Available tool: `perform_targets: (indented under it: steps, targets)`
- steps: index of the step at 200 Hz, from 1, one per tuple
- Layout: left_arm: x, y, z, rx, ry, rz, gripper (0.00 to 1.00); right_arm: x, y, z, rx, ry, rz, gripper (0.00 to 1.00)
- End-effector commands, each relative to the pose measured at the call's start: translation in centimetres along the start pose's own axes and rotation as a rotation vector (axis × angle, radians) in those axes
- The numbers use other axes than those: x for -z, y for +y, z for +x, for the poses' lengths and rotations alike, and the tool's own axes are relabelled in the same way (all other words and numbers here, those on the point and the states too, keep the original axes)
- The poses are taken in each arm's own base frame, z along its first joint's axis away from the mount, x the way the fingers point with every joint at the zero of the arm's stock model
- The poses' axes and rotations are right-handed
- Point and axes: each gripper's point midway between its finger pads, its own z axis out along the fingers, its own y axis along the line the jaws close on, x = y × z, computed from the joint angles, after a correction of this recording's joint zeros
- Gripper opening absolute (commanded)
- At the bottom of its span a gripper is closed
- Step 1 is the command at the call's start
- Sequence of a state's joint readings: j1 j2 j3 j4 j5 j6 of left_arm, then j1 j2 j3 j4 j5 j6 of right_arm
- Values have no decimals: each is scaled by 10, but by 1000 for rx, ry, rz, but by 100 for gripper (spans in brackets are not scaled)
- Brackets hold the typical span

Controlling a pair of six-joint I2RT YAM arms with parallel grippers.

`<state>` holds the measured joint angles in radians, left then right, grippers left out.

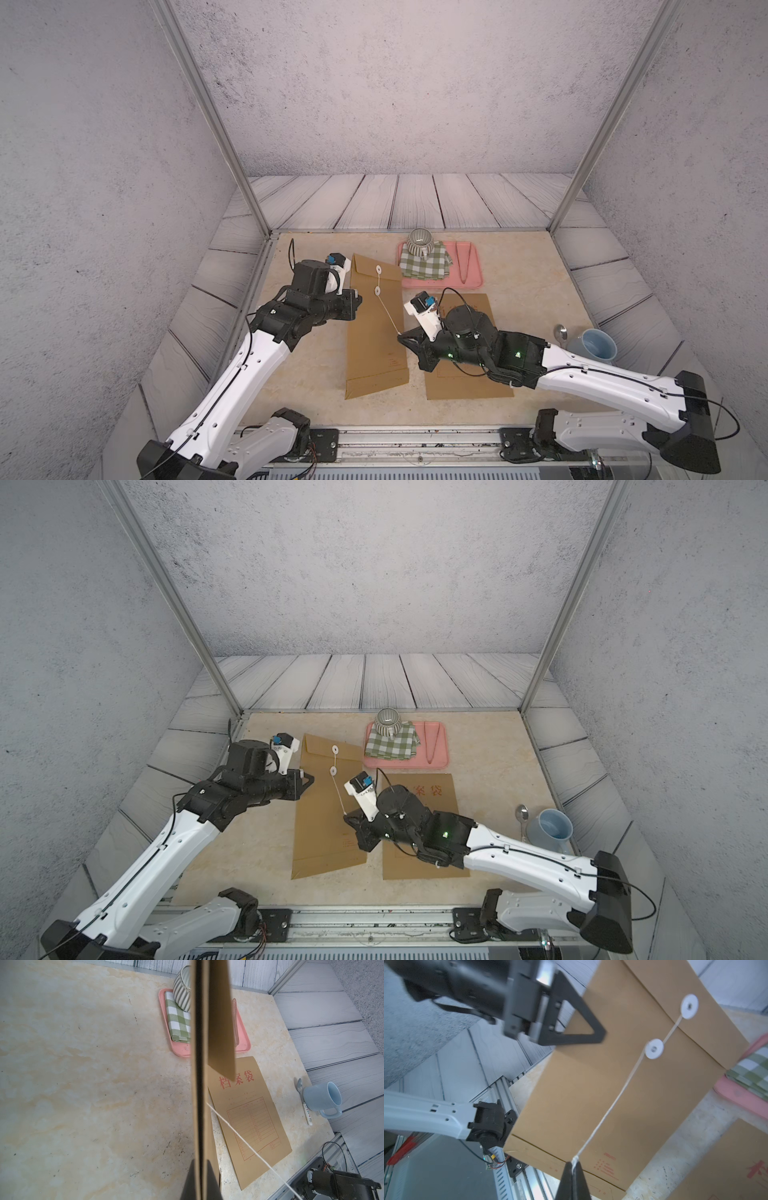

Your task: Open the file bag

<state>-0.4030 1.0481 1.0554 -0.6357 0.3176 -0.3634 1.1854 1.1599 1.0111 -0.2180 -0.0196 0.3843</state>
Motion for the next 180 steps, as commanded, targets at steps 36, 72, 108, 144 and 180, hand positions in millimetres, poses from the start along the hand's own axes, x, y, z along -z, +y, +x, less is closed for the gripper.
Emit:
perform_targets:
  steps: [36, 72, 108, 144, 180]
  targets:
    - [-1, 8, -11, 12, -48, -21, 0, -15, 23, 53, 105, 166, -7, 0]
    - [5, 6, -14, 16, -60, -10, 0, -3, -19, 90, 18, 182, 153, 0]
    - [9, 2, -12, 11, -51, 10, 0, 26, -92, 90, -82, 130, 391, 0]
    - [17, -13, -11, 0, -42, 84, 0, 28, -82, 49, -1, 82, 280, 54]
    - [46, -39, -21, -62, -51, 165, 0, 4, -88, 39, 46, 79, 235, 81]
